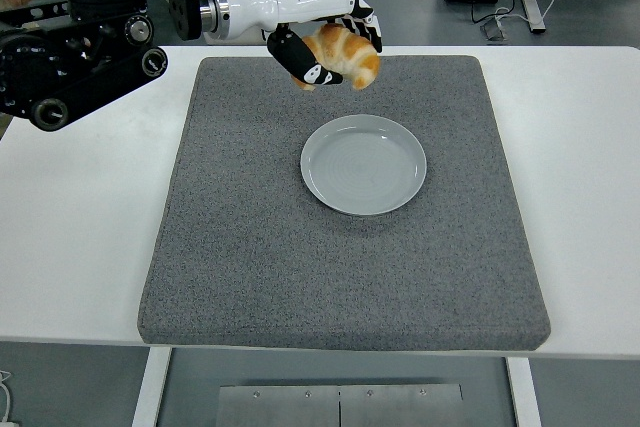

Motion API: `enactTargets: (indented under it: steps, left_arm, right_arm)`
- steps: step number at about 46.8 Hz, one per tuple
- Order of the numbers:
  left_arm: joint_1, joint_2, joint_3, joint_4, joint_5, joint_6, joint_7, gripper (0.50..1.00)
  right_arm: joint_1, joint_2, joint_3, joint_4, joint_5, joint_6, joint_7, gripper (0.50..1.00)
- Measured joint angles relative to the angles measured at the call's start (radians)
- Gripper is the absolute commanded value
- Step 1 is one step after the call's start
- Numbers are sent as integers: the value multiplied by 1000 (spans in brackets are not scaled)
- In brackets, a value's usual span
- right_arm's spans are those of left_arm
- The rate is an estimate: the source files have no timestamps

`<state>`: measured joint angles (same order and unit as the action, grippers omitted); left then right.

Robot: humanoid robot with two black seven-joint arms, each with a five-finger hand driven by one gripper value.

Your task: Place the bread on the plate

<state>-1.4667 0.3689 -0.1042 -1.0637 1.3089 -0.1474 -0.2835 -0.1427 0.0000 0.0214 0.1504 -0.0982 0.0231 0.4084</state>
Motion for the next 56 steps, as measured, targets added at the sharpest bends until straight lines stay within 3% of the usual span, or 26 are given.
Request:
enactTargets:
  steps: [17, 32, 56]
  left_arm:
    - [10, -165, 115, 149, 9, 52, -17, 500]
    - [70, -300, 191, 262, 8, 96, -17, 500]
    - [146, -369, 235, 374, -1, 135, -42, 500]
  right_arm:
    - [0, 0, 0, 0, 0, 0, 0, 1000]
    - [-1, 0, 0, 0, 0, 0, 0, 1000]
    - [0, 0, 0, 0, 0, 0, 0, 1000]
